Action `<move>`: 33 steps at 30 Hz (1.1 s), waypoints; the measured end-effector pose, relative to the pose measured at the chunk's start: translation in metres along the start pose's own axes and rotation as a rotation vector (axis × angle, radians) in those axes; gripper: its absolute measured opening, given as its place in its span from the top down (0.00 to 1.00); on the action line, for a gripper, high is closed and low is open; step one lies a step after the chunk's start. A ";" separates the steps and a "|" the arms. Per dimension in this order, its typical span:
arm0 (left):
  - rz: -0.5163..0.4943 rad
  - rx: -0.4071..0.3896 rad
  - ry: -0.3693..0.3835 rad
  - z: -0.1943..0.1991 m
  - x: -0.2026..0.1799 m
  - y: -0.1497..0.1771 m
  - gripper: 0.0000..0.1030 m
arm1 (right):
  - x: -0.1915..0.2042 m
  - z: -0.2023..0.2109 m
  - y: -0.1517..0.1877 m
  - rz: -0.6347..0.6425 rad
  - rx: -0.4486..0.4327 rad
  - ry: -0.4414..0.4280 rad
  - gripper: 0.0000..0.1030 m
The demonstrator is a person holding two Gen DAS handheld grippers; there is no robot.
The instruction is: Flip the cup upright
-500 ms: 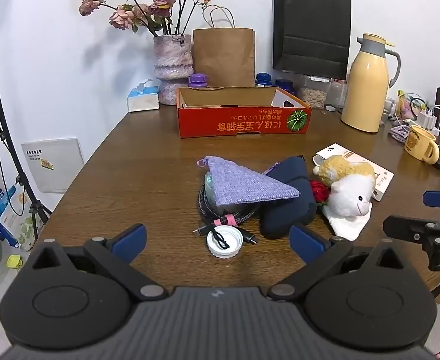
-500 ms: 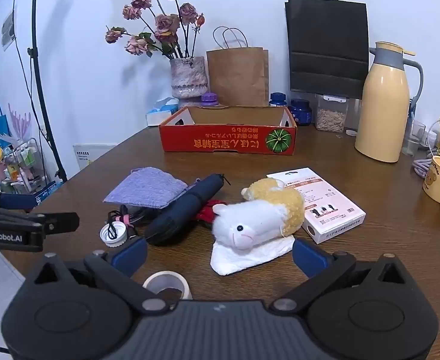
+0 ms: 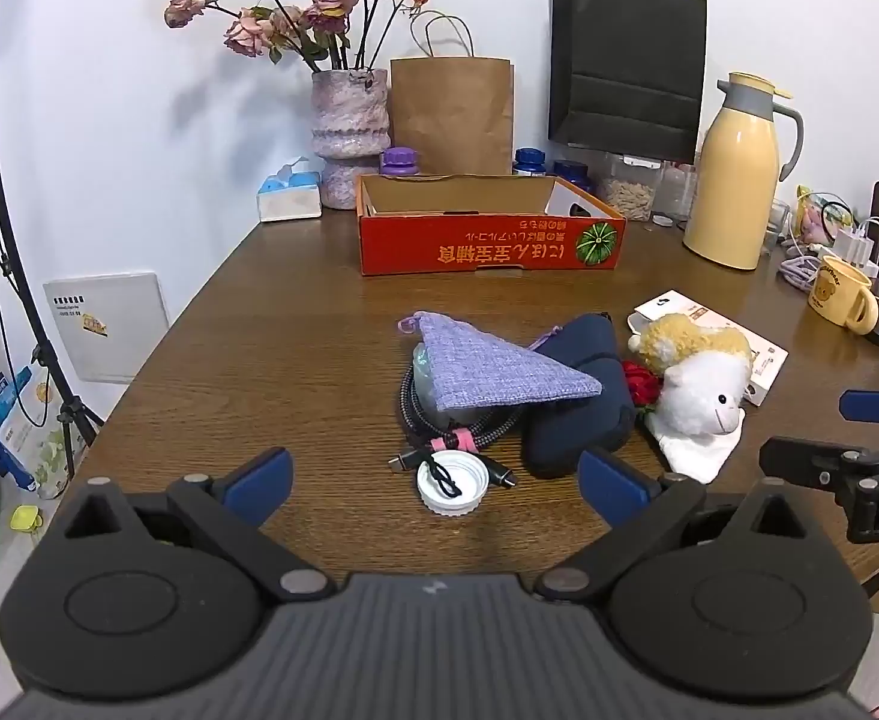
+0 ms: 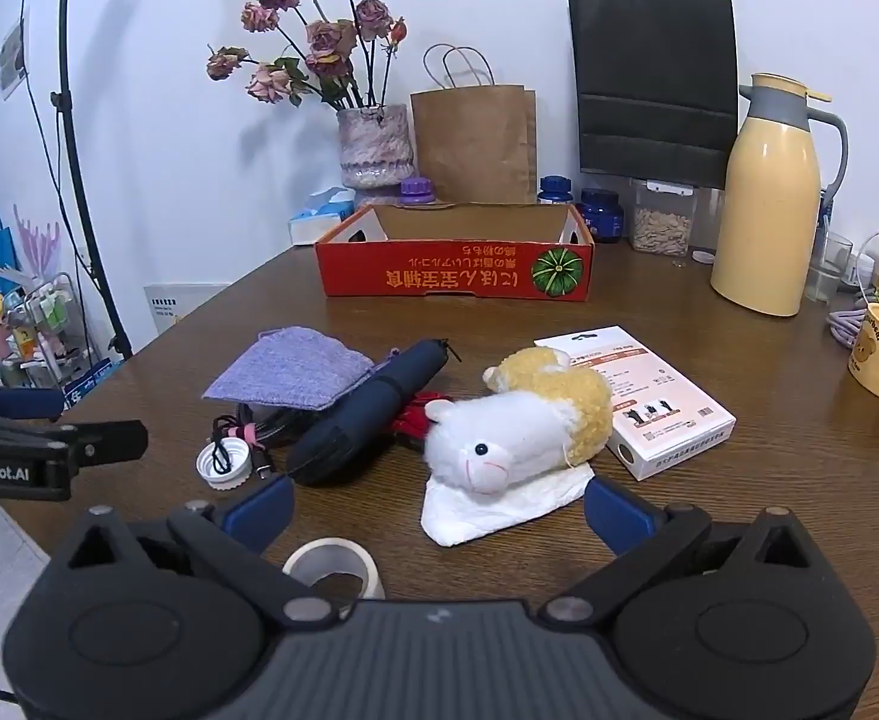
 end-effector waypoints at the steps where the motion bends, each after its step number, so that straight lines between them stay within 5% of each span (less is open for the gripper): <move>1: 0.000 0.000 0.000 0.000 0.000 0.000 0.00 | -0.001 0.002 0.001 -0.001 -0.001 -0.001 0.00; 33: -0.001 -0.007 0.003 0.002 -0.002 0.001 0.00 | 0.002 0.003 0.000 -0.002 -0.001 -0.001 0.00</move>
Point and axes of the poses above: each gripper's, at about its wrist camera, not at the fingertips, and z roughly against the way its jaws point, x to its left, y to its underside, the point moved 4 cm from there along -z, roughly the way its jaws point, and after that the axes turned 2 degrees about -z, right-handed, at the moved point
